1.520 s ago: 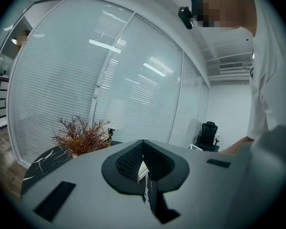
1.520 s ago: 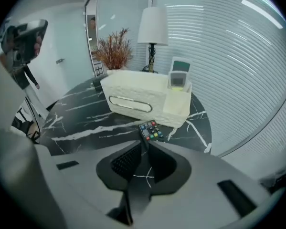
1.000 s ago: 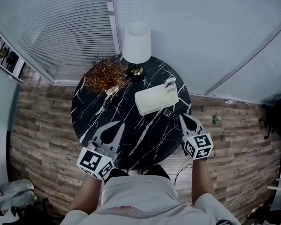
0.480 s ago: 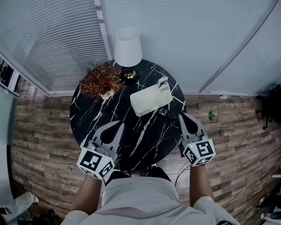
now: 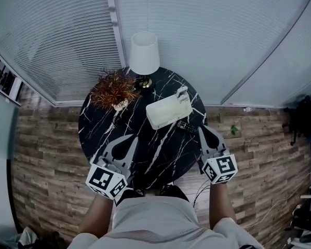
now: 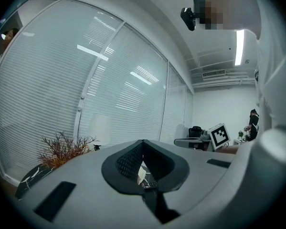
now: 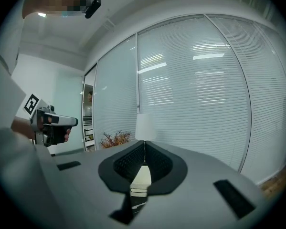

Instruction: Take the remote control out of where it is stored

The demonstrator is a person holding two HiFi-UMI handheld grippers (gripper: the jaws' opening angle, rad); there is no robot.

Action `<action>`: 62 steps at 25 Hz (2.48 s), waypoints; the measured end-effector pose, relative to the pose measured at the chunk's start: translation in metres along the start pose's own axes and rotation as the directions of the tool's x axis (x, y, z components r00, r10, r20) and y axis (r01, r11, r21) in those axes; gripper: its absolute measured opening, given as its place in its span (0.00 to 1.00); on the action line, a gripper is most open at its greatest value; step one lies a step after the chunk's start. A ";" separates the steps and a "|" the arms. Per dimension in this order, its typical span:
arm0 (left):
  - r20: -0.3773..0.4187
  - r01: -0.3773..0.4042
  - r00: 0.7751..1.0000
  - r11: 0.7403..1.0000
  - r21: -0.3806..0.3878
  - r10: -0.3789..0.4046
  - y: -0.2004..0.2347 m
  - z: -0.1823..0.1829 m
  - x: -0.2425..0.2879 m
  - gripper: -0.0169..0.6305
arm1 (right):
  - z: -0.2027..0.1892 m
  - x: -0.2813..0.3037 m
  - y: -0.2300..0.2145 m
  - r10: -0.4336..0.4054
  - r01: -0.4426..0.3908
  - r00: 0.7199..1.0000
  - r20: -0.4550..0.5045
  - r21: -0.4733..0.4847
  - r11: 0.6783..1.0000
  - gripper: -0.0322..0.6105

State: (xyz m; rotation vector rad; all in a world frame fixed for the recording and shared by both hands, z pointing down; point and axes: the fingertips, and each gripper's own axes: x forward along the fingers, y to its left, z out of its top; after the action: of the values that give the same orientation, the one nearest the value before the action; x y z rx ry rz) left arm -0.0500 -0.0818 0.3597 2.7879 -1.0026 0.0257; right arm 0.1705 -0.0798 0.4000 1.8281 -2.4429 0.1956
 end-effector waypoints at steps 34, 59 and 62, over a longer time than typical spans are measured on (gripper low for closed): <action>-0.152 -0.235 0.963 0.969 -0.074 0.222 0.058 -0.058 0.016 0.04 | -0.177 0.221 -0.107 -0.123 0.080 0.929 -0.348 -0.137 0.987 0.43; -0.171 -0.229 0.962 0.970 -0.087 0.212 0.061 -0.065 0.018 0.04 | -0.136 0.220 -0.100 -0.105 0.079 0.976 -0.194 -0.137 0.987 0.42; -0.161 -0.227 0.964 0.970 -0.088 0.211 0.059 -0.063 0.015 0.04 | -0.116 0.212 -0.094 -0.094 0.072 0.982 -0.166 -0.138 0.988 0.42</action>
State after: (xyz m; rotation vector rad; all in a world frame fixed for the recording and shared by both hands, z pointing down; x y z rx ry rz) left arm -0.0730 -0.1252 0.4321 2.5247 -1.2292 0.2034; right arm 0.1997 -0.2893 0.5504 1.7739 -2.2048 0.1749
